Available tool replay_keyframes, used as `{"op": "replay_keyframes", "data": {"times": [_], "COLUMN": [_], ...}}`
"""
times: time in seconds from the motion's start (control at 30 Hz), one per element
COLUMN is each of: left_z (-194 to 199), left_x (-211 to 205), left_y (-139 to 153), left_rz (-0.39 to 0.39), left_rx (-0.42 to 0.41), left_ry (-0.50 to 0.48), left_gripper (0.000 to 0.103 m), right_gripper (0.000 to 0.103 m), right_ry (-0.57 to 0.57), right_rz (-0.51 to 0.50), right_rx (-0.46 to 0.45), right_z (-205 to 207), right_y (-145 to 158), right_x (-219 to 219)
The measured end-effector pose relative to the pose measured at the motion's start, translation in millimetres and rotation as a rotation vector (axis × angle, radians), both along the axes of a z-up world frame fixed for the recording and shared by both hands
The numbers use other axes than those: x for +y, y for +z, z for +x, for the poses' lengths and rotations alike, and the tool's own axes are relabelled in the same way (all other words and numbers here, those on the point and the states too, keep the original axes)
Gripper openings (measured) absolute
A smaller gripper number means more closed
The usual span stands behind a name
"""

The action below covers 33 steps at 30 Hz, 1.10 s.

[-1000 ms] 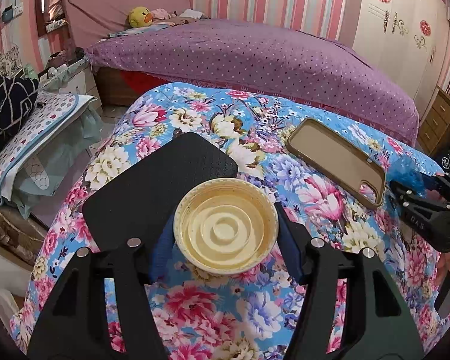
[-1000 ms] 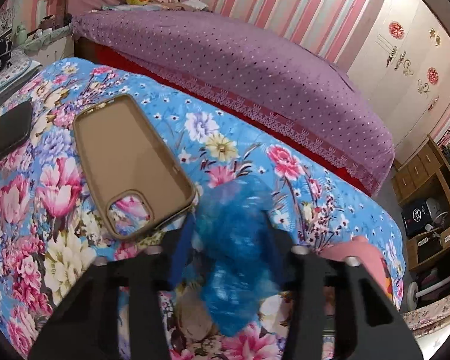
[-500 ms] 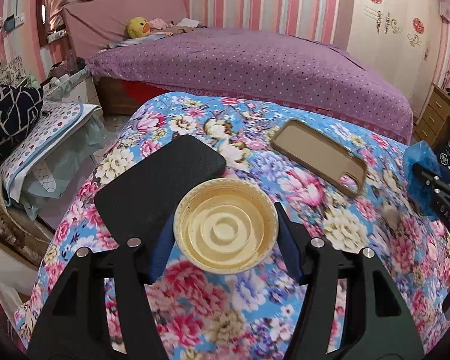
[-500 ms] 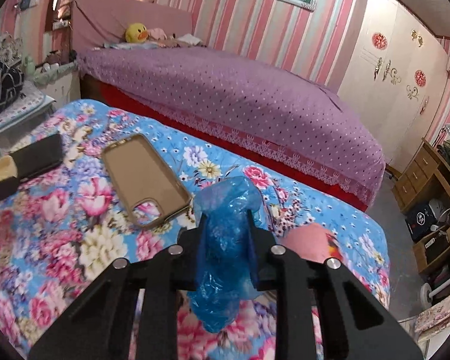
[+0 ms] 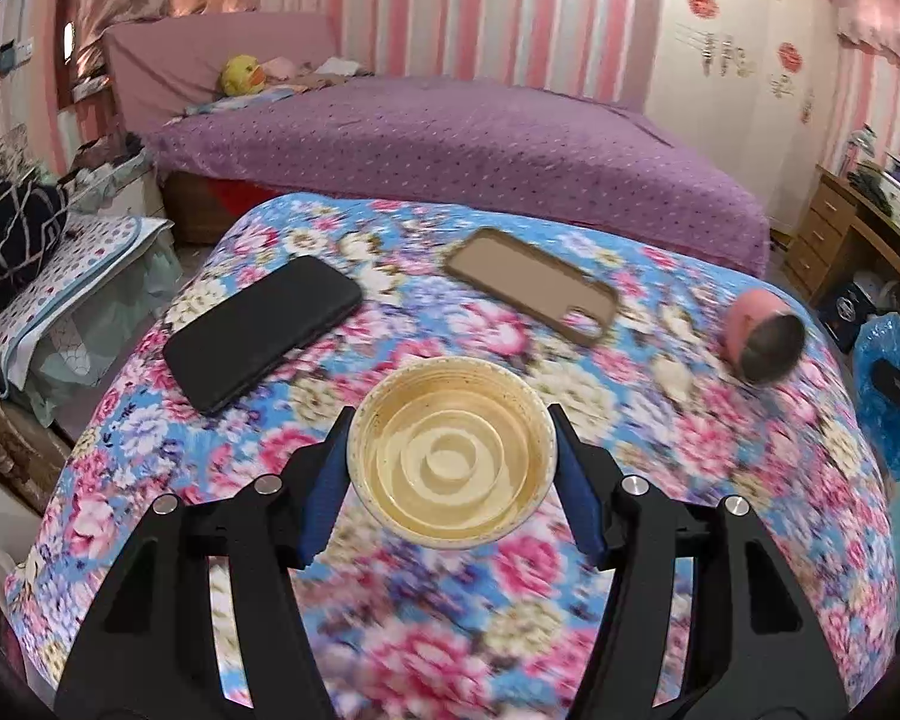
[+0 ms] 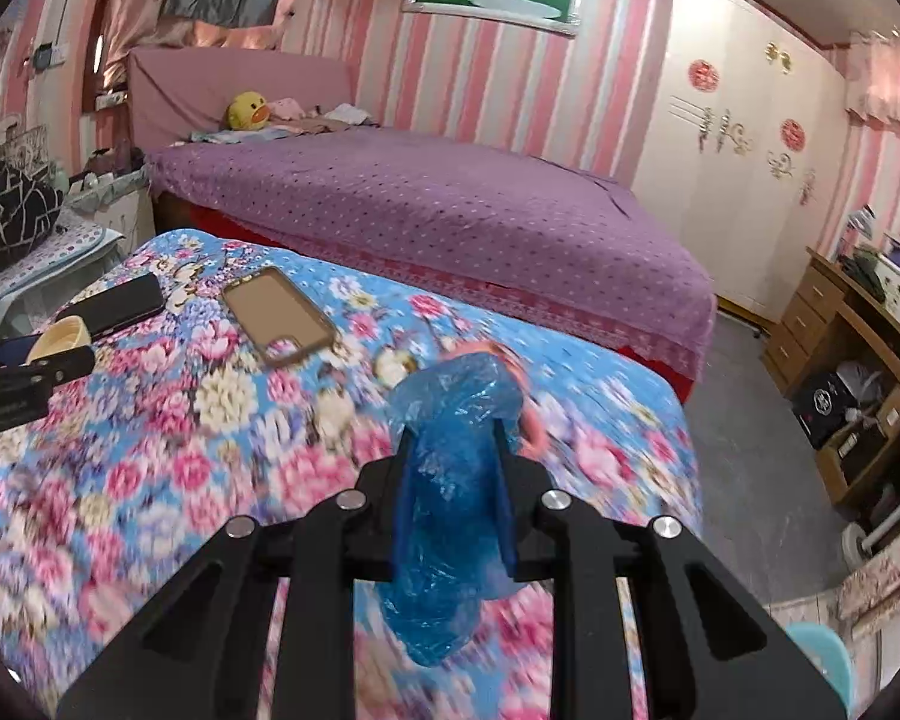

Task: Collect trash
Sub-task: 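Carry the cream lid and blue bag over the blue basket and open both tools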

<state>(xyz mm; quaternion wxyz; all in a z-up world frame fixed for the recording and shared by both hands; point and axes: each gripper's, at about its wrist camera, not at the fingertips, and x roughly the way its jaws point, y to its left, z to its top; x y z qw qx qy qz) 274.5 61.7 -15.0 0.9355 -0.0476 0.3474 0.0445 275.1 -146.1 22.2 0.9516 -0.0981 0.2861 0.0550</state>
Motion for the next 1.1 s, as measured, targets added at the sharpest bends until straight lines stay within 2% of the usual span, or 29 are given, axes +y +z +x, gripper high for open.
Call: {"op": "replay_keyframes", "data": {"times": [0.1,0.23,0.5,0.73,1.1], "left_z": [-14.4,-32.4,-73.0,-88.5,-96.4], "left_x": [-21.9,-51.0,-98.9,-138.3,-217.4], "left_y": [-2.5,-8.4,-18.1,-11.6,-16.8], "left_rz": [0.035,0.022,0.043,0.061,0.055], "left_rx": [-0.008,0.007,-0.016,-0.057,-0.066], "left_ry": [-0.02,-0.05,-0.083,-0.095,-0.15], "left_gripper": [0.06,0.06,0.06,0.06,0.06], "right_gripper": [0.023,0.023,0.023,0.023,0.023], "right_ry": [-0.026,-0.06,-0.11,-0.151,-0.226], "right_rz": [0.009,0.034,0.063,0.123,0.161], "right_rx": [-0.001,0.002,-0.001,0.0,-0.04], "right_z": [-26.2,-56.1,-101.4,-118.7,-143.6], "right_y": [0.9,-6.2,-28.8,-50.1,-46.1], "right_x": [-24.1,-52.8,-97.9,-137.6,-204.7]}}
